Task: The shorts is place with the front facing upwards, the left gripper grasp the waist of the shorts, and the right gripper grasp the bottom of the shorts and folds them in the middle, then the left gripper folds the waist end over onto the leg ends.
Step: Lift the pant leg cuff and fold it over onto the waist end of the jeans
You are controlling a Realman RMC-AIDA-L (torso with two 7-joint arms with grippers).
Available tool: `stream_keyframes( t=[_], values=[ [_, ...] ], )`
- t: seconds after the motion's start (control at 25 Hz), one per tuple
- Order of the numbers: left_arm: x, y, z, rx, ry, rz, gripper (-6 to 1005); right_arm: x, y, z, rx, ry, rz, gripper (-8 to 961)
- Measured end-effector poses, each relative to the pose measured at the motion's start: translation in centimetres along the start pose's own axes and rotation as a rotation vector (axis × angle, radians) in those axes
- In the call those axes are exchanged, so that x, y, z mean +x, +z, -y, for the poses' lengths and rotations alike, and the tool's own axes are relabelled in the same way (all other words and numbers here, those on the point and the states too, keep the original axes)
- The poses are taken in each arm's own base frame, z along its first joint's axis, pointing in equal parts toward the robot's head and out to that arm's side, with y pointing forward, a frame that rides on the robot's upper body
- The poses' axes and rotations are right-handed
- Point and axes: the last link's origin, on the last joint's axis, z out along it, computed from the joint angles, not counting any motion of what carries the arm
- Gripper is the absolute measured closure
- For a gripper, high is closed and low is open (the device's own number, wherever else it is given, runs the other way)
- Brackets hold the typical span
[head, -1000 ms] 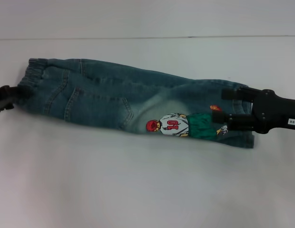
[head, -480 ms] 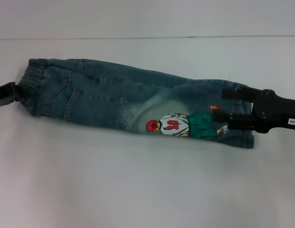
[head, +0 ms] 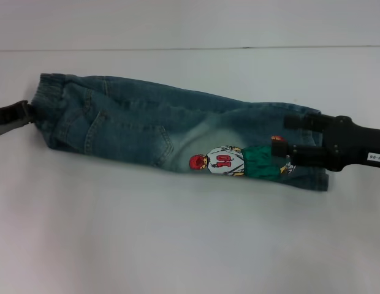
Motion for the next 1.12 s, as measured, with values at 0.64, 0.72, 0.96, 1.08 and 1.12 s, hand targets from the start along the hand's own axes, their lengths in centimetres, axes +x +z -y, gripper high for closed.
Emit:
stream_keyframes(
  t=[0.64, 0.72, 0.96, 1.08, 1.12],
  values=[
    [1.6, -2.4, -6.7, -0.361, 0.120, -0.018, 903, 1.5, 2.8, 3.4, 0.273, 0.100, 0.183, 515],
    [2.0, -2.7, -7.6, -0.408, 0.126, -0.026, 903, 2.0, 3.7, 3.5, 0.310, 0.110, 0.230, 585],
    [3.7, -3.6, -9.8, -0.543, 0.080, -0.117, 904, 4.3, 6.8, 2.4, 0.425, 0.138, 0.339, 847],
    [4.2, -3.7, -10.8, -0.595, 0.071, -0.130, 904, 4.8, 8.6, 1.7, 0.436, 0.143, 0.328, 894],
    [4.3, -3.7, -11.3, -0.612, 0.069, -0.127, 904, 4.9, 9.3, 1.5, 0.432, 0.144, 0.313, 909]
  ],
)
